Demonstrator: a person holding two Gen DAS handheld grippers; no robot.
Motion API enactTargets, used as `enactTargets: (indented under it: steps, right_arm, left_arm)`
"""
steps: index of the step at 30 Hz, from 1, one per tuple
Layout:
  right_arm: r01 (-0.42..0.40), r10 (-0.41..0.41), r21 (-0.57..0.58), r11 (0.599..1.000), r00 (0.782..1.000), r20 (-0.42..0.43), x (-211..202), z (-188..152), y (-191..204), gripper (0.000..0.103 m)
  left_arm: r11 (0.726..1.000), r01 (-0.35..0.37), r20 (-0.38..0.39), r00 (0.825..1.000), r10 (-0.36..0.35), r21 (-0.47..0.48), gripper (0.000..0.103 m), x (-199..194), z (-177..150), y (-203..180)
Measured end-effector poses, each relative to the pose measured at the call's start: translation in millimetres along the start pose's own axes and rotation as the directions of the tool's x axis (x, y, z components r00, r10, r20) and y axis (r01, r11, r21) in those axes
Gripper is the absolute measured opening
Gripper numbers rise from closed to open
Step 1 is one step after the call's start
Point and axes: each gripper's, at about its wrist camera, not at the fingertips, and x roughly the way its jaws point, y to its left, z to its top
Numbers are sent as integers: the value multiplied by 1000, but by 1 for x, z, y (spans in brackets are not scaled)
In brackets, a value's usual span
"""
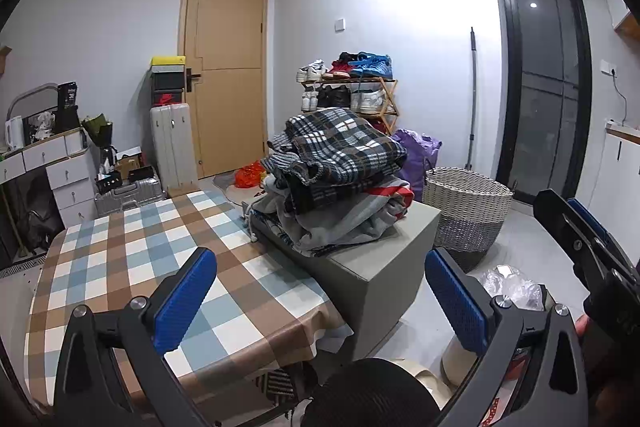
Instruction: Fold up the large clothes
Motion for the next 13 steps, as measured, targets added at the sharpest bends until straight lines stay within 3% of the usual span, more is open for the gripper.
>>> enactTargets:
  steps: [13]
  right_arm:
    - [27, -26, -36, 999, 999, 32, -1, 0, 7, 103]
  left_arm:
    - [1000, 19, -39, 999, -20, -23, 102, 11, -3, 2]
